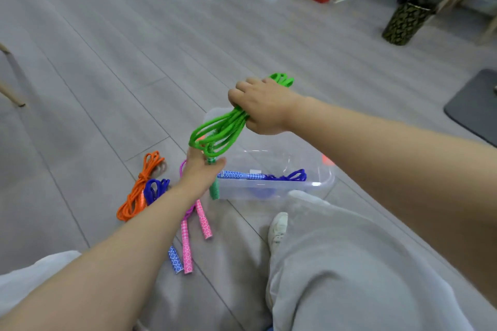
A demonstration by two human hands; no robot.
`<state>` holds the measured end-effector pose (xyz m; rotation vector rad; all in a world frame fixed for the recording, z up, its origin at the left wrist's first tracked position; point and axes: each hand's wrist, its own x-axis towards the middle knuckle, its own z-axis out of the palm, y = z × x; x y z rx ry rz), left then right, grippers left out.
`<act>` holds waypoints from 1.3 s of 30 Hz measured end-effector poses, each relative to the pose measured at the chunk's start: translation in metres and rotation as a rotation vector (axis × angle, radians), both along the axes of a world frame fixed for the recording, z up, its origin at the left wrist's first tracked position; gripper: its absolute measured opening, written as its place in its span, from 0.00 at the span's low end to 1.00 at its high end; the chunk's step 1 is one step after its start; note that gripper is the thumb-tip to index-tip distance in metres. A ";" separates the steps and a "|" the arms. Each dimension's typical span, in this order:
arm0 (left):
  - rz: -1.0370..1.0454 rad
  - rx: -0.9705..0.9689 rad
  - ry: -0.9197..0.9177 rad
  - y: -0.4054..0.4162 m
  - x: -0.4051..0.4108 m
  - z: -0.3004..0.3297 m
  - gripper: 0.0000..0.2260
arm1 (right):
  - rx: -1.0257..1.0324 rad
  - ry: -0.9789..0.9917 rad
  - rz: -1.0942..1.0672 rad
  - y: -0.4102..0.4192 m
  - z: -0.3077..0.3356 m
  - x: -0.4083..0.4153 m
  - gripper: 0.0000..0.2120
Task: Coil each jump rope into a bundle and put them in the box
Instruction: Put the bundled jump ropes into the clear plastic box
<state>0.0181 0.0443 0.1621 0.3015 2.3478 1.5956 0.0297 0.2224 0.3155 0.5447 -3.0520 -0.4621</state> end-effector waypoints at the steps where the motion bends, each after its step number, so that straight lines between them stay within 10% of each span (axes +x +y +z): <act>1: 0.016 -0.016 0.059 0.007 -0.003 -0.001 0.23 | -0.008 0.001 -0.002 0.007 0.000 0.002 0.17; 12: -0.250 0.061 -0.251 0.063 -0.008 -0.008 0.33 | -0.355 -0.003 -0.056 0.079 -0.023 0.009 0.14; 18: -0.437 0.259 -0.378 0.101 0.000 -0.014 0.15 | -0.426 -0.019 -0.088 0.102 -0.038 0.000 0.13; 39: -0.798 -1.074 0.340 0.121 -0.127 -0.084 0.13 | -0.197 -0.289 -0.439 0.157 -0.226 -0.003 0.15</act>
